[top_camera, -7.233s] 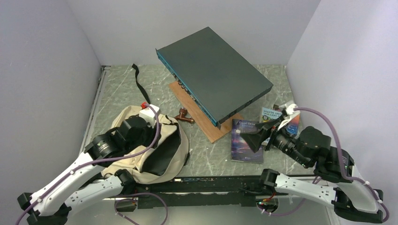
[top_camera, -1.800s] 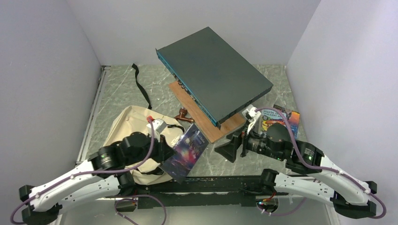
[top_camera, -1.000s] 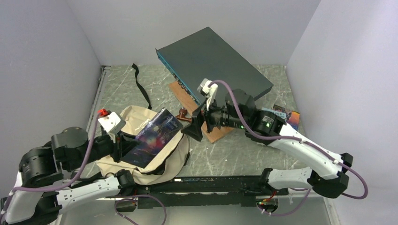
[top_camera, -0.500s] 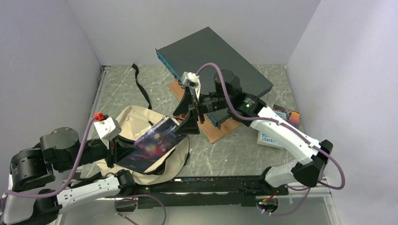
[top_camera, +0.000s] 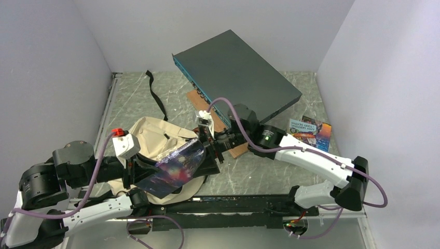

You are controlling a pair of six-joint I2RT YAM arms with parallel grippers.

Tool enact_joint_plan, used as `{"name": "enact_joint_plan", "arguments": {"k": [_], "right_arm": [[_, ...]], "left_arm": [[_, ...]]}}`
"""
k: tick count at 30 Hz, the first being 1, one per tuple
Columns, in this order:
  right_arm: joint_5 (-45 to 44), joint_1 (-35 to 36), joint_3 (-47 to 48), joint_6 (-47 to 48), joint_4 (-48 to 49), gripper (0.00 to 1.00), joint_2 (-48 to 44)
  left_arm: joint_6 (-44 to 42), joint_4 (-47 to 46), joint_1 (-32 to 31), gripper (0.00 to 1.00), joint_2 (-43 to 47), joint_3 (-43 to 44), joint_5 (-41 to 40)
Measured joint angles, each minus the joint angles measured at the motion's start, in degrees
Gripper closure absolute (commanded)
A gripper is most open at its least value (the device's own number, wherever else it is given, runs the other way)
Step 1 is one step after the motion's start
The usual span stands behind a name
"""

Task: Pack the student bag
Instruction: Pick up the book from the center of the board, then place the book in the student bag.

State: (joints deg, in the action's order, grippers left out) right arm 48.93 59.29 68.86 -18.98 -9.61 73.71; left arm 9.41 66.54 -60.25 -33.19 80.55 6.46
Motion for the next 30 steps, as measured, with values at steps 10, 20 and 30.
{"name": "enact_joint_plan", "arguments": {"k": [10,20,30], "right_arm": [[-5.81,0.42,-8.44,-6.73,3.98,1.00,-12.41],[-9.49,0.17,-27.61,-18.36,-5.07,1.00,-34.21],[-13.16,0.20,-36.96,-31.28,-13.31,1.00,-50.77]], "left_arm": [[2.49,-7.67,-0.26,0.29,0.02,-2.51,1.40],[3.80,-8.39,0.02,0.17,-2.58,-3.61,-13.40],[5.09,-9.88,0.02,0.15,-11.78,-11.04,-18.58]]}}
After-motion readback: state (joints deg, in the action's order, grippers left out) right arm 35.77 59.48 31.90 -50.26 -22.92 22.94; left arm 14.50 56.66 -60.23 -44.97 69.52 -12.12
